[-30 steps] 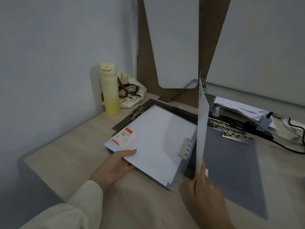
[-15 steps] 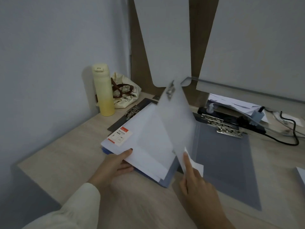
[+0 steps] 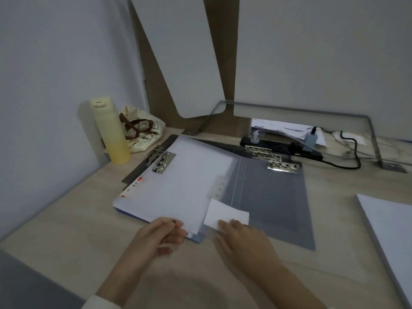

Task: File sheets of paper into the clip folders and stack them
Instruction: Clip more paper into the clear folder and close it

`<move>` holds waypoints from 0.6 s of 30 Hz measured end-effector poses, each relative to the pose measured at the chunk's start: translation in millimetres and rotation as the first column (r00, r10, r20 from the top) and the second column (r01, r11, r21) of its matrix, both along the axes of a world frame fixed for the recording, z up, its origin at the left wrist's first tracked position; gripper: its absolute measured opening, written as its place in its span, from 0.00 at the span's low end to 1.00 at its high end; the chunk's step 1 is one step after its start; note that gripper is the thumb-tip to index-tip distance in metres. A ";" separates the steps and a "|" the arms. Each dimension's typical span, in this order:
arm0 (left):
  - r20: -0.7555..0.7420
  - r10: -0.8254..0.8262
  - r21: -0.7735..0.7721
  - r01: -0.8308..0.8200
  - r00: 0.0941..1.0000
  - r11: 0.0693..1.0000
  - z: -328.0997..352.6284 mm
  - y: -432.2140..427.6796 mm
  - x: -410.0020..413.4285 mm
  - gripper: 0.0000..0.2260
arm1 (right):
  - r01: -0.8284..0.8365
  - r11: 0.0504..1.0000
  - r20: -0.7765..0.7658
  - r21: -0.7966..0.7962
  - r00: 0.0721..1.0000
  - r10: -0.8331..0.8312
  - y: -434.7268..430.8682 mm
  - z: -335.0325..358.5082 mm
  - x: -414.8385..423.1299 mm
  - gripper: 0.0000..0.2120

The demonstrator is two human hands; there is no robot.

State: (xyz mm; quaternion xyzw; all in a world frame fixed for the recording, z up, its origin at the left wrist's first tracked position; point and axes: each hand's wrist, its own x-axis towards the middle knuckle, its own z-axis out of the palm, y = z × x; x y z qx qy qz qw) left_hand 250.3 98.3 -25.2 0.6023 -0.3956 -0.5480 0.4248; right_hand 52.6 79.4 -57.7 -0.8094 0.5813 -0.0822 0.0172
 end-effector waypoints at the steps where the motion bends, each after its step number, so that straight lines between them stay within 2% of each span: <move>1: -0.001 -0.036 -0.015 0.036 0.999 0.999 3.8 -0.1 -11.0 0.10 | -0.013 1.000 0.034 -0.004 0.999 0.014 -0.1 4.2 -10.0 0.17; 3: 0.002 -0.124 -0.053 0.124 0.992 0.991 9.9 -2.4 -36.6 0.10 | 0.006 1.000 0.141 0.024 0.990 -0.010 4.6 15.6 -36.0 0.17; 9: -0.008 -0.442 -0.146 0.437 0.897 0.888 26.7 -14.5 -147.4 0.10 | 0.261 0.961 0.290 0.090 0.916 -0.276 30.9 41.0 -154.3 0.16; 13: -0.049 -0.597 -0.120 0.589 0.801 0.799 23.5 -21.7 -231.5 0.06 | 0.474 0.873 0.293 0.114 0.824 -0.486 51.0 39.6 -230.0 0.15; 17: -0.100 -0.662 -0.022 0.664 0.743 0.748 -1.2 -23.6 -297.9 0.14 | 0.589 0.799 0.244 0.123 0.762 -0.599 60.9 28.0 -271.0 0.15; 18: -0.120 -0.668 0.012 0.674 0.734 0.738 -6.3 -24.0 -309.7 0.12 | 0.603 0.791 0.229 0.107 0.759 -0.610 61.4 24.2 -275.9 0.15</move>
